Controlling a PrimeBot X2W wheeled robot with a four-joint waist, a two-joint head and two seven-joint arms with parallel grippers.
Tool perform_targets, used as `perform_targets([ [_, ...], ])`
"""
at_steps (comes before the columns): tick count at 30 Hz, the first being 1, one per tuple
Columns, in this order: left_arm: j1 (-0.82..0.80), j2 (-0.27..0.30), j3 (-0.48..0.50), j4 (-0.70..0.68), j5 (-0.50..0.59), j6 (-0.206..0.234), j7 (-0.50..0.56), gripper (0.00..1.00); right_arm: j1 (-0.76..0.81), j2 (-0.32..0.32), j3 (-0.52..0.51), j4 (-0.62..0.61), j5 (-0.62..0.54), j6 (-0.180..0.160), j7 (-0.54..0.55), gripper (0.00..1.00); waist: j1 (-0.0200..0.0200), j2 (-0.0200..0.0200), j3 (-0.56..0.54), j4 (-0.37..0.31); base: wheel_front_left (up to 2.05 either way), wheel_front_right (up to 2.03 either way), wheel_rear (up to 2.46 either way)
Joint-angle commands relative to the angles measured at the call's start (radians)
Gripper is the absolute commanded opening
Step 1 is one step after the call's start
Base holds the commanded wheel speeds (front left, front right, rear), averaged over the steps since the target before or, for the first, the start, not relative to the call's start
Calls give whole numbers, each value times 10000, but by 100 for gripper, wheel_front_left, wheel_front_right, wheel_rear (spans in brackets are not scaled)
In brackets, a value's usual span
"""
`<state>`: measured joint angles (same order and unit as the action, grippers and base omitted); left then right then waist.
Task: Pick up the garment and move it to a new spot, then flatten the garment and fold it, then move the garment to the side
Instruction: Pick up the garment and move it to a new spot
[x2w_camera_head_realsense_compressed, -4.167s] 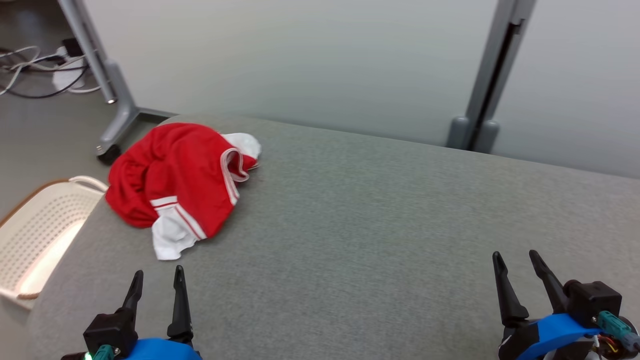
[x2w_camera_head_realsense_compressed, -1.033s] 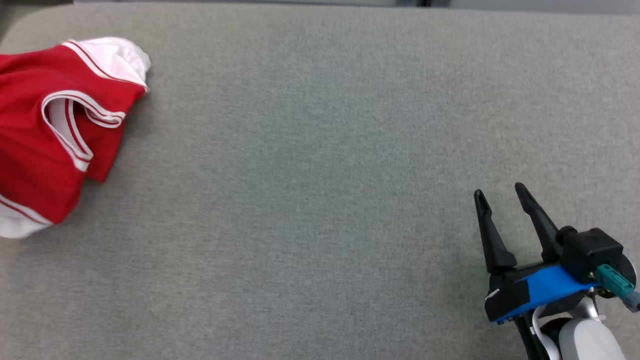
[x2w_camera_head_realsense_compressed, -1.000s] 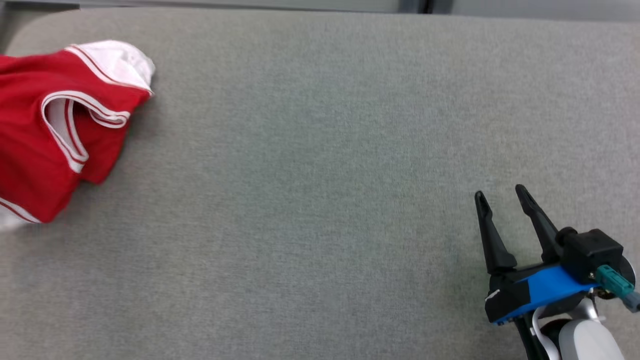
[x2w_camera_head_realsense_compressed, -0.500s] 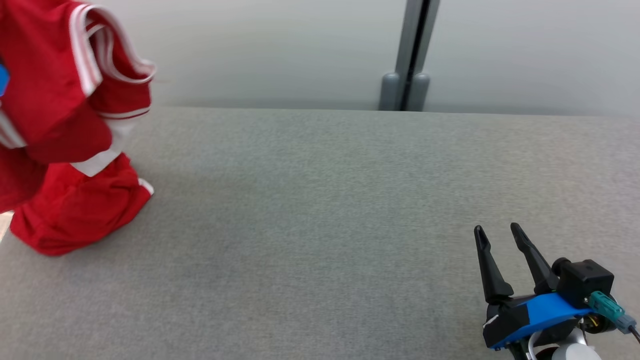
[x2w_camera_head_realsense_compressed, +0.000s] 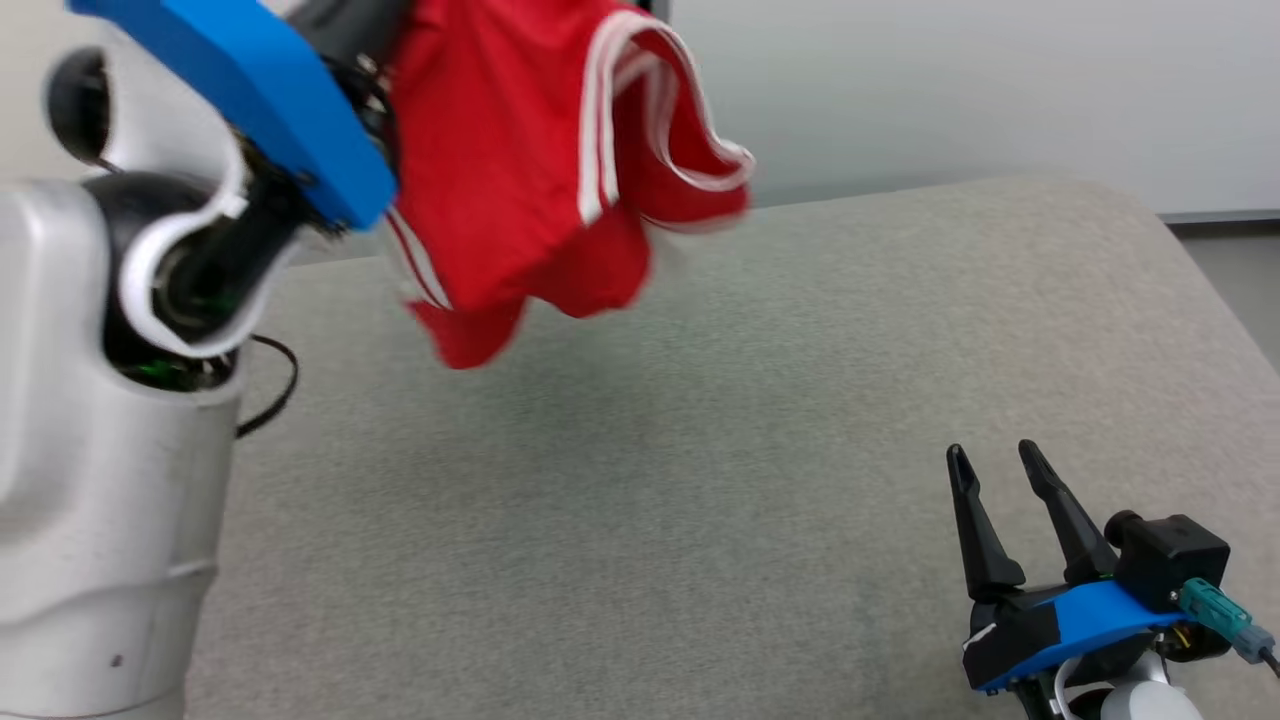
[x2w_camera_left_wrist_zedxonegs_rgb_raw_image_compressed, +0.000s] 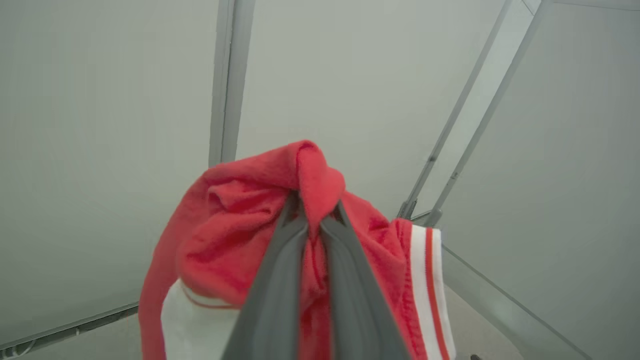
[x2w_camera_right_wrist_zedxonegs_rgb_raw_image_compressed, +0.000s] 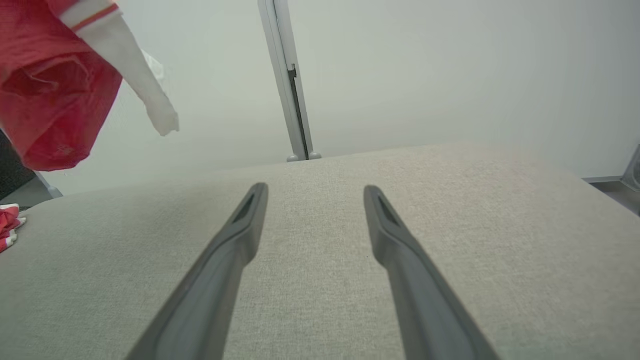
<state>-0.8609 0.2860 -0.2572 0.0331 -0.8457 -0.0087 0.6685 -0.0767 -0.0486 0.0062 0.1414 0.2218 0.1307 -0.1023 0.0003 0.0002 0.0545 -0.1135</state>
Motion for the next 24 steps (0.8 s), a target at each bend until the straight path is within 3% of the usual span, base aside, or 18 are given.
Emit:
perform_targets([
  [1, 194, -4, -131, 41, 32, -84, 24, 0, -50, -32, 21, 14, 22, 1, -42, 100, -3, -2, -35, -262, 0, 0, 0],
  [5, 682, -327, -715, 383, 62, -257, 53, 0, -176, -35, 110, 73, 98, 1, -65, 100, -3, -2, 191, -805, 0, 0, 0],
  [12, 1633, -42, -1331, 1408, 859, -432, -528, 0, -344, -32, 262, 44, 194, 1, -155, 100, -3, -2, 676, -1575, 0, 0, 0],
  [20, 3062, -479, -1705, 3549, 1452, -342, -2307, 0, -362, -30, 209, 142, 249, 1, -244, 100, -3, -2, 982, -1587, 0, 0, 0],
  [22, 3354, -645, -1954, 4116, 1766, -402, -2945, 75, -367, -30, 186, 140, 201, 1, -248, 100, -3, -2, 994, -1467, 0, 0, 0],
  [23, 3498, -774, -1942, 4414, 1752, -395, -3282, 100, -385, -35, 184, 140, 175, 1, -242, 100, -3, -2, 990, -1406, 0, 0, 0],
  [24, 3603, -962, -1923, 4640, 1754, -365, -3641, 100, -376, -33, 116, 132, 131, 3, -247, 100, -3, -2, 965, -1293, 0, 0, 0],
])
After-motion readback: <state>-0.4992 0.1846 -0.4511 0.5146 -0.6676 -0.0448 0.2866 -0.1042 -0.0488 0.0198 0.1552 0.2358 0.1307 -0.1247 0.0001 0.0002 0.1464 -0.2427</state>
